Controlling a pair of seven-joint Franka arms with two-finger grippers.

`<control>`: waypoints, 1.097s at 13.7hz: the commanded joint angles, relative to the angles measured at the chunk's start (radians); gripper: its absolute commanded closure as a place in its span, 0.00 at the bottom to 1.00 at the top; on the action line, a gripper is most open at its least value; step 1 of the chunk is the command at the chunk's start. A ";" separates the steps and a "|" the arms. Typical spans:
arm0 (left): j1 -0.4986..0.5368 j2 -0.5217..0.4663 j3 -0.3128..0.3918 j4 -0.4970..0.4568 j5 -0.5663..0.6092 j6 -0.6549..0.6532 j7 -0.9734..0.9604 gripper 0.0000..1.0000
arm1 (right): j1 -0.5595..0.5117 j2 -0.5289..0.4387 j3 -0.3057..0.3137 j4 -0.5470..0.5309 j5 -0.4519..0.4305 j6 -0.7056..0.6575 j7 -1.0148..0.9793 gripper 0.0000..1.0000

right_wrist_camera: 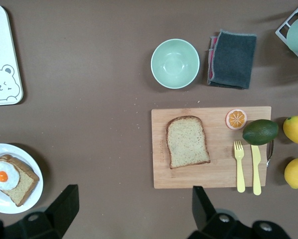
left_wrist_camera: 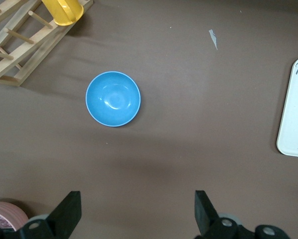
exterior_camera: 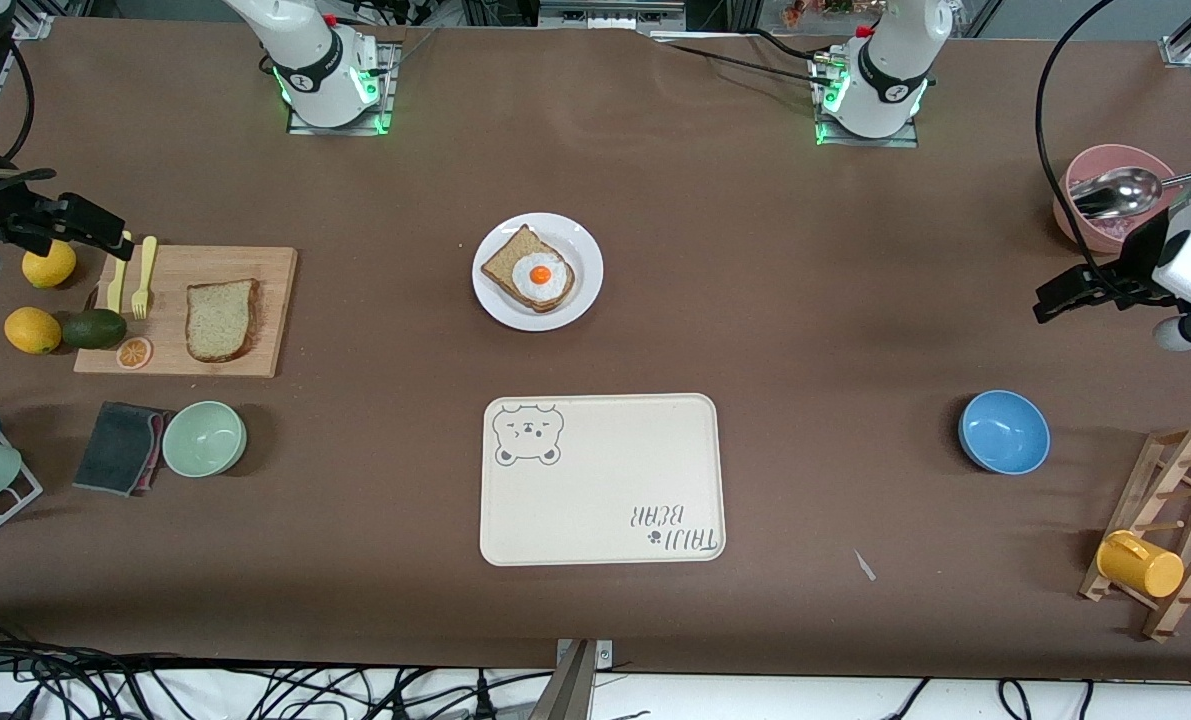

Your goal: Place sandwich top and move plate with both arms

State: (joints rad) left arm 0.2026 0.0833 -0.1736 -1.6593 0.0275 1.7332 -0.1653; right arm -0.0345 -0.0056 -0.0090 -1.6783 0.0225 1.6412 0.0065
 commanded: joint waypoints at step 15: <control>0.006 0.006 -0.007 -0.014 -0.014 0.017 0.000 0.00 | 0.001 0.009 0.004 0.023 -0.010 -0.012 0.004 0.00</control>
State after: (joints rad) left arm 0.2047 0.0984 -0.1772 -1.6597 0.0275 1.7355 -0.1654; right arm -0.0342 -0.0056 -0.0089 -1.6783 0.0225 1.6412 0.0065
